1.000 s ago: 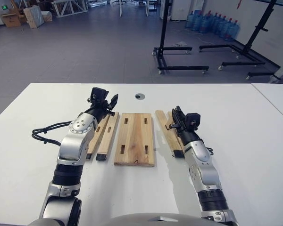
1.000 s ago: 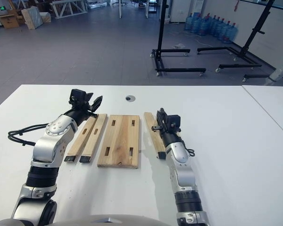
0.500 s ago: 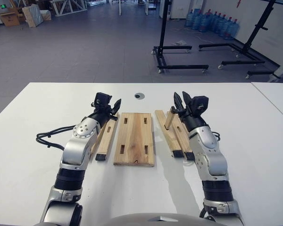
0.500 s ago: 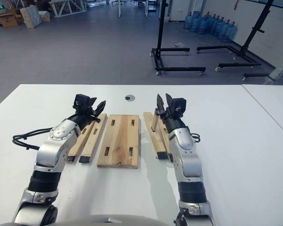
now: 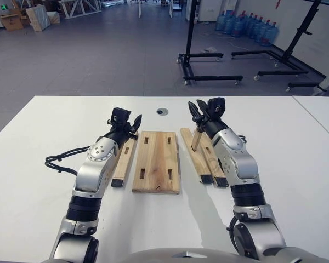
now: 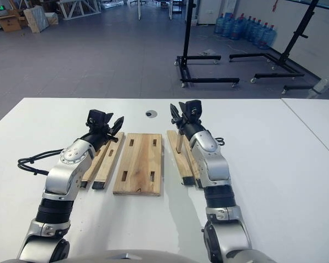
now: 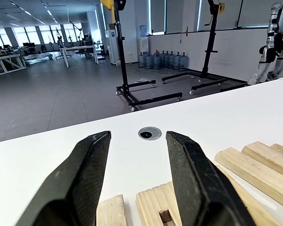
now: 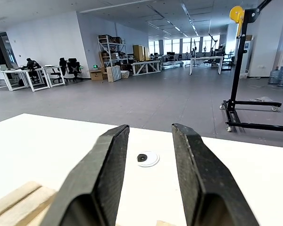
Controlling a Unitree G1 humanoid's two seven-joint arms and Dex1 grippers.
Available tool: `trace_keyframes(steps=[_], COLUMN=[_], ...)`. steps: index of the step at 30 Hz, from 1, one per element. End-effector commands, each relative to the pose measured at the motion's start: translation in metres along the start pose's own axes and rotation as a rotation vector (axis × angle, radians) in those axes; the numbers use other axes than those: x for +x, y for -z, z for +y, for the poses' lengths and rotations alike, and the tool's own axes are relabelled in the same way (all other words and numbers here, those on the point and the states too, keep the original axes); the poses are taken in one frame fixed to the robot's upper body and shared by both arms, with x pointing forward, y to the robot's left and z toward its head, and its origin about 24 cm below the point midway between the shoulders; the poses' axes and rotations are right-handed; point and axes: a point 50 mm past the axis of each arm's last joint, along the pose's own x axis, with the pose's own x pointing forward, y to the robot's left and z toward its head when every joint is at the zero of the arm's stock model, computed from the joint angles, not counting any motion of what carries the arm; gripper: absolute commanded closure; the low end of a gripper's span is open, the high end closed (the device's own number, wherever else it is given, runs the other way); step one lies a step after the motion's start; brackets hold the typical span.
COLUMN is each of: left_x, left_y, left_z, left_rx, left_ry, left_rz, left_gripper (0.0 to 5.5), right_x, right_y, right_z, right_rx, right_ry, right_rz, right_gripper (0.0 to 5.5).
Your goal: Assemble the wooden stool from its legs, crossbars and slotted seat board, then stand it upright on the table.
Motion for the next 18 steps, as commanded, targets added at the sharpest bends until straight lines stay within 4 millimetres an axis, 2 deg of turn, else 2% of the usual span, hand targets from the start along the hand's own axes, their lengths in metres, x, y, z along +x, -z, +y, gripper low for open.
trace_keyframes(steps=[1, 4, 9, 10, 11, 12, 13, 14, 15, 16, 17, 18], left_x=[0.001, 0.001, 0.000, 0.000, -0.001, -0.001, -0.002, -0.002, -0.001, -0.001, -0.002, -0.002], left_y=[0.003, 0.002, 0.003, 0.003, 0.004, 0.005, 0.006, 0.007, 0.007, 0.007, 0.008, 0.009], left_z=[-0.001, -0.002, -0.003, -0.003, -0.003, -0.004, -0.005, -0.006, -0.007, -0.007, -0.006, -0.005], left_rx=[0.003, -0.001, 0.000, -0.001, -0.002, -0.003, -0.005, -0.007, -0.008, -0.009, -0.010, -0.016], left_ry=[-0.009, -0.006, -0.006, -0.006, -0.006, -0.006, -0.007, -0.006, 0.000, 0.001, -0.003, -0.007], left_rz=[0.007, 0.005, 0.011, 0.012, 0.016, 0.018, 0.021, 0.022, 0.023, 0.025, 0.030, 0.034], left_gripper=[3.38, 3.38, 3.38, 3.38, 3.38, 3.38, 3.38, 3.38, 3.38, 3.38, 3.38, 3.38], right_x=[0.005, 0.011, 0.012, 0.011, 0.010, 0.008, 0.005, -0.007, -0.027, -0.042, -0.047, -0.043], right_y=[-0.007, -0.031, -0.090, -0.096, -0.092, -0.079, -0.038, 0.019, 0.063, 0.086, 0.091, 0.086], right_z=[0.000, 0.004, 0.014, 0.017, 0.018, 0.017, 0.013, 0.008, 0.002, 0.000, -0.003, -0.006], right_rx=[-0.023, -0.047, -0.062, -0.049, -0.041, -0.025, -0.003, -0.036, -0.101, -0.108, -0.113, -0.103], right_ry=[-0.026, -0.043, -0.064, -0.076, -0.085, -0.082, -0.097, -0.120, -0.136, -0.162, -0.157, -0.136], right_rz=[-0.015, -0.089, -0.269, -0.285, -0.274, -0.226, -0.057, 0.181, 0.375, 0.483, 0.501, 0.468], right_gripper=[3.86, 3.86, 3.86, 3.86, 3.86, 3.86, 3.86, 3.86, 3.86, 3.86, 3.86, 3.86])
